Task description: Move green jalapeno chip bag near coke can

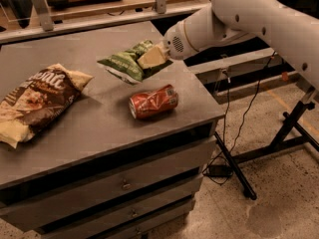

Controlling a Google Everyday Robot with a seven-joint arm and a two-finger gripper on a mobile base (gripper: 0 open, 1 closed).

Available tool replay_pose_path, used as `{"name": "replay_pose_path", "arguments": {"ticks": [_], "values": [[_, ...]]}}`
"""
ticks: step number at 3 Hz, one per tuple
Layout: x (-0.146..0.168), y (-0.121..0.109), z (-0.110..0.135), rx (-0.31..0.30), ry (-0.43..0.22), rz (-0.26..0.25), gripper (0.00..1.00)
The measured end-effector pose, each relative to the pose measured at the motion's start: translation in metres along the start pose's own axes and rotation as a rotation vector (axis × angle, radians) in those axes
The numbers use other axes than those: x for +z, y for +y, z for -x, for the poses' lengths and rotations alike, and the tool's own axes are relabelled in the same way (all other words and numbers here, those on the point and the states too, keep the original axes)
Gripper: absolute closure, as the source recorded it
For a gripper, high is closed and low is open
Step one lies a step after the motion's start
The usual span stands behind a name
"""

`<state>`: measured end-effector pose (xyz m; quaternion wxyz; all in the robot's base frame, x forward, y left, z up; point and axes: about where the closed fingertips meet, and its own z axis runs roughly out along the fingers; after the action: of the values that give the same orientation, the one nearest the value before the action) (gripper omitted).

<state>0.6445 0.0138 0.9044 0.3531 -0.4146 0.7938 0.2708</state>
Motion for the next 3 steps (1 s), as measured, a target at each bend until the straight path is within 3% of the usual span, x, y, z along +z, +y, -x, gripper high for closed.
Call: {"name": "replay_pose_path", "arguments": {"ticks": [2,3], "values": [[-0.0018,0.0014,-0.0029,0.004,0.006,-0.007,0.13],[-0.0007,0.0017,-0.0008,-0.001,0.003,-0.009,0.0]]}}
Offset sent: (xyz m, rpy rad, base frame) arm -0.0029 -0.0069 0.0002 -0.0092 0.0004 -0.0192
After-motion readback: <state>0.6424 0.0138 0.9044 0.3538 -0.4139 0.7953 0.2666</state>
